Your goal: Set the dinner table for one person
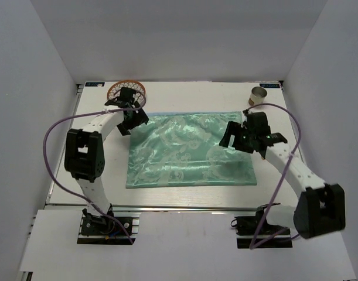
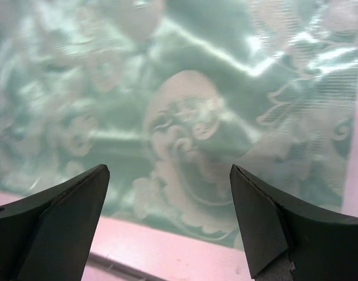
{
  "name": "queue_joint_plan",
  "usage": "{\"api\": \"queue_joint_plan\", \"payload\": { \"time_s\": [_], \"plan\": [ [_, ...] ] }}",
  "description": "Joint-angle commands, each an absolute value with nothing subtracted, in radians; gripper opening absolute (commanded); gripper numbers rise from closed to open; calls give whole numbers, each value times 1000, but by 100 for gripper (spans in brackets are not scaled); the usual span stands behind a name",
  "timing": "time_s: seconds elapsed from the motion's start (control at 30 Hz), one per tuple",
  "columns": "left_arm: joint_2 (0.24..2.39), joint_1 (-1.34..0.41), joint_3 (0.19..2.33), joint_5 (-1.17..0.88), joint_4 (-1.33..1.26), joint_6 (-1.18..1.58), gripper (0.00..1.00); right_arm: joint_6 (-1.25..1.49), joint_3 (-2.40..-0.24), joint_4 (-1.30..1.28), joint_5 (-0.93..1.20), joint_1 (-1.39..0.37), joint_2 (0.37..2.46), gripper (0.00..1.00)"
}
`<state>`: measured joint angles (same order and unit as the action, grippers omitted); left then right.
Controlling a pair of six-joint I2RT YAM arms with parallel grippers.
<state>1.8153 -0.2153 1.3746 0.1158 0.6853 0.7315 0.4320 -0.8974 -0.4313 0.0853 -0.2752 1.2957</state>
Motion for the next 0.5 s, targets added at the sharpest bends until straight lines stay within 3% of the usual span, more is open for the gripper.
{"api": "queue_joint_plan", "payload": {
  "time_s": [0.0, 0.23, 0.33, 0.47],
  "plan": [
    [1911, -201, 1544, 201, 693, 672, 96, 410, -836, -393, 236, -278, 1157, 89],
    [2120, -170, 1833, 219, 758, 589, 91, 377, -770, -432, 328, -273, 945, 89],
    [2206, -150, 1955, 207, 817, 580, 84, 367, -776, -472, 347, -270, 882, 89],
    [2238, -132, 1938, 199, 795, 577, 81, 367, -773, -480, 362, -272, 850, 89]
  ]
}}
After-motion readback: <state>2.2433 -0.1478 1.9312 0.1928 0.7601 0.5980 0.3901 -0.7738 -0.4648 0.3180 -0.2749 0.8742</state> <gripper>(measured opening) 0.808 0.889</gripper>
